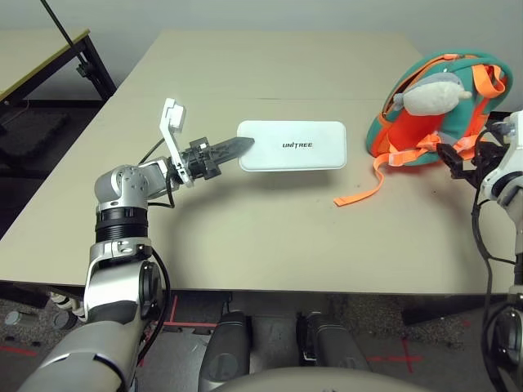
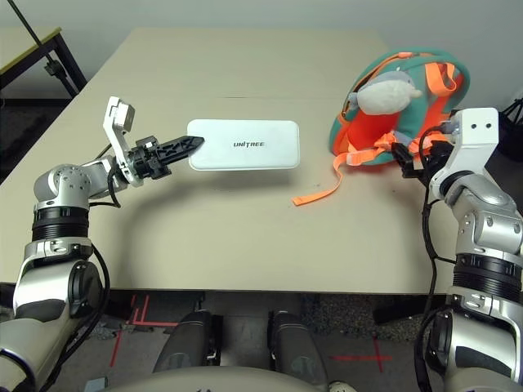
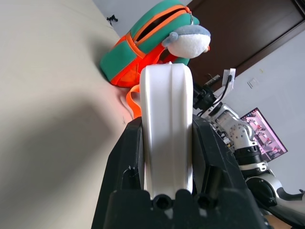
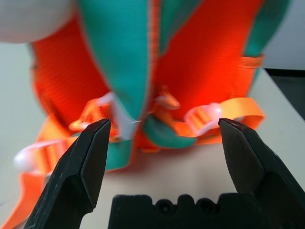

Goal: Put the pencil case into the backpack and zip it.

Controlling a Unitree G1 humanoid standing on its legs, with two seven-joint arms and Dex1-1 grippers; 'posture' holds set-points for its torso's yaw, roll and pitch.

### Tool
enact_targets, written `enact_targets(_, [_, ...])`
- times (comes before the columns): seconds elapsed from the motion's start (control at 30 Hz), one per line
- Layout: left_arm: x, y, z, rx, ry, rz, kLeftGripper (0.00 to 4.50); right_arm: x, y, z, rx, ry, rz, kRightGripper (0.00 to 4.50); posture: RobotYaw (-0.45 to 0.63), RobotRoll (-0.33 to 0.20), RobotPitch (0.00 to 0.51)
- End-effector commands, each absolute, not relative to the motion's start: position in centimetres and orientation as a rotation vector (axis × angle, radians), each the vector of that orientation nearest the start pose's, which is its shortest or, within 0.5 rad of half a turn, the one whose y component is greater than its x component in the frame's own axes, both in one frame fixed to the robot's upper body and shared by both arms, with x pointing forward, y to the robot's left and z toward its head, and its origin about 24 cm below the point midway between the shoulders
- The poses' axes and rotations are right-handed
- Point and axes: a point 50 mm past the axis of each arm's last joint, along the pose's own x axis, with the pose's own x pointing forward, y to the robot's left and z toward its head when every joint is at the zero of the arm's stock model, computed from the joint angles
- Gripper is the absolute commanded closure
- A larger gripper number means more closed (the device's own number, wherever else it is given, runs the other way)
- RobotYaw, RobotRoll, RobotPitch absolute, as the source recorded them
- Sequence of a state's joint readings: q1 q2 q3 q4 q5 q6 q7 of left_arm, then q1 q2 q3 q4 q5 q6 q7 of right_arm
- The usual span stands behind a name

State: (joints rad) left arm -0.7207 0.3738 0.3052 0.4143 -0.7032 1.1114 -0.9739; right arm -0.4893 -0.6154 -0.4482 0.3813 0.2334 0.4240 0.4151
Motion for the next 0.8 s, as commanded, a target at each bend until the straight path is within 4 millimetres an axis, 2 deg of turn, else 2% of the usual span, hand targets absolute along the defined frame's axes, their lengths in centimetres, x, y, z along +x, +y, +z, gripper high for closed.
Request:
enact_targets(0.03, [32.8, 18.0, 15.7, -0.801, 0.308, -1.096, 3.17, 31.7, -33.9, 14.9, 0.036, 0.067, -0.069, 0.00, 0.13, 0.000, 0.044])
enact_targets(0.47, [32.3, 18.4, 15.4, -0.809, 0.293, -1.076, 3.17, 35.4, -32.6, 15.1, 0.039, 0.063, -0.019, 0.00, 0.16, 0.000, 0.043])
enact_targets(0.6, [32.4, 18.7, 15.6, -0.809, 0.264, -1.056, 3.17, 36.0, -32.5, 15.1, 0.038, 0.064, -0.020, 0.94, 0.17, 0.000, 0.042])
enact_targets(0.8, [32.9, 19.2, 16.3, -0.806, 0.183, -0.994, 3.17, 36.2, -32.2, 15.0, 0.035, 0.053, -0.002, 3.32, 0.17, 0.000, 0.046])
